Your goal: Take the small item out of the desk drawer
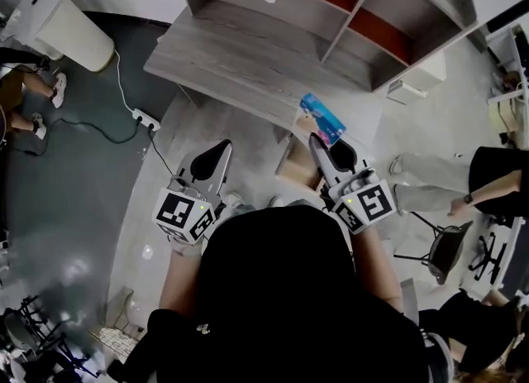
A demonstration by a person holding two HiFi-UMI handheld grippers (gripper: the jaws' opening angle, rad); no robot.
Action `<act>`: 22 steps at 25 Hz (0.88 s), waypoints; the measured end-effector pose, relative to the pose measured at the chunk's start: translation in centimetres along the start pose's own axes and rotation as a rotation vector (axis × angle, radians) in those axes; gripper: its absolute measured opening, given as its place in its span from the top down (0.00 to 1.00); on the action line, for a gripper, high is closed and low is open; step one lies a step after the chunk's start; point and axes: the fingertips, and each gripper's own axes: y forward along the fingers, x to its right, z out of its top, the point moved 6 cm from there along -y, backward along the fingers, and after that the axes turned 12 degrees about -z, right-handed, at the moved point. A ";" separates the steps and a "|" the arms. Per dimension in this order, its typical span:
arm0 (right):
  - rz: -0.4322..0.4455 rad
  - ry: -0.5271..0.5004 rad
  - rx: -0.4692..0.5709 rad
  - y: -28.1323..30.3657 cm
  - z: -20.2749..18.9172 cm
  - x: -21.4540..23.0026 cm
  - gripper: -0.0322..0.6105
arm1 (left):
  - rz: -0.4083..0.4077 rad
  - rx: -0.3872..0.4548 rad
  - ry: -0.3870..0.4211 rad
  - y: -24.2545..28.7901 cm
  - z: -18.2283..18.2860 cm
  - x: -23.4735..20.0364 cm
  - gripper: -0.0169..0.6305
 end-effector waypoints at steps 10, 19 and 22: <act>-0.017 0.016 -0.014 1.0 -0.6 -0.5 0.84 | -0.013 -0.001 0.002 -0.2 0.4 -1.3 0.96; -0.022 0.030 -0.024 1.3 -1.0 -0.5 0.84 | -0.011 -0.008 0.001 -0.6 0.1 -1.4 0.96; -0.026 0.033 -0.027 1.2 -1.0 -0.6 0.83 | -0.009 -0.010 0.001 -0.9 0.1 -1.4 0.96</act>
